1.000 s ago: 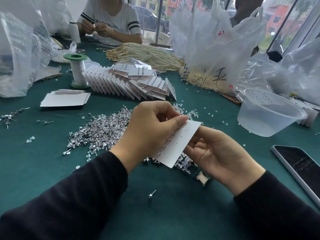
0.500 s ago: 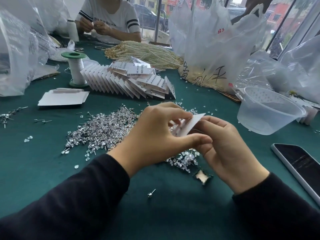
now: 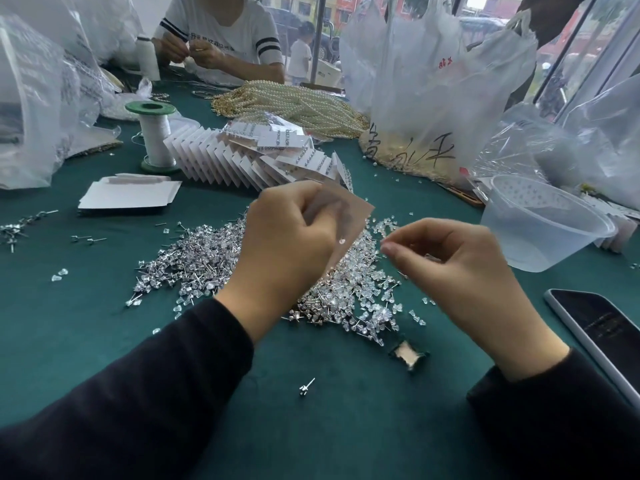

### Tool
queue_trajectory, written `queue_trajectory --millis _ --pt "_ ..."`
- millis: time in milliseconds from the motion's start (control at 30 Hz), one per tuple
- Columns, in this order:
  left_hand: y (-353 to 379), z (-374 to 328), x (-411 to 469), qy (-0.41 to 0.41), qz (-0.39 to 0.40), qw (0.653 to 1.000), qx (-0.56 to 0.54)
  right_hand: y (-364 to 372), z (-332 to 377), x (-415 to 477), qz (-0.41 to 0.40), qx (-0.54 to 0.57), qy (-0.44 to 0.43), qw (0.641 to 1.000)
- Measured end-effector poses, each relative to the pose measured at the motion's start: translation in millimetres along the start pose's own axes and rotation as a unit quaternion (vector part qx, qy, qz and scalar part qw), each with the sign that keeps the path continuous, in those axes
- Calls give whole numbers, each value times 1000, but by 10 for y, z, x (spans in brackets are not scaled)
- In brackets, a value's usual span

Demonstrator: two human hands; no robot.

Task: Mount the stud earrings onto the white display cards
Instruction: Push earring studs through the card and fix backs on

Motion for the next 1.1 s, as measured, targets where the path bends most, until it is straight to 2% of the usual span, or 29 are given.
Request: queue_trajectory --millis 67,133,300,600,733,867,967,1100 --pt "-23 204 11 -101 -15 991 -84 77 -15 -6 37 -170 -25 984" --pt "-10 359 -15 -177 -17 975 -135 184 -69 -30 78 -229 -18 970" --pt "55 528 -86 -280 -8 937 -209 322 -177 -63 124 -267 3 956" --pt "204 577 -162 -332 38 915 -224 451 -152 -100 154 -296 -25 942" --pt "252 571 -197 -344 63 910 -223 418 -168 -71 127 -291 -25 948" --pt "254 579 -211 -340 63 915 -206 118 -70 25 8 -233 -46 971" --pt "290 561 -226 -329 73 921 -197 -7 145 -11 -72 -164 -118 977" --pt "327 482 -238 -290 84 939 -162 93 331 -107 -96 -133 -192 968"
Point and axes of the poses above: each hand's wrist, its own x-axis towards the middle knuckle, its own y-axis out of the palm, z = x × y, the point moved 9 cm from there along x, towards the middle knuckle, and after that the axes turned 2 degrees about y, right-handed, at the moved point
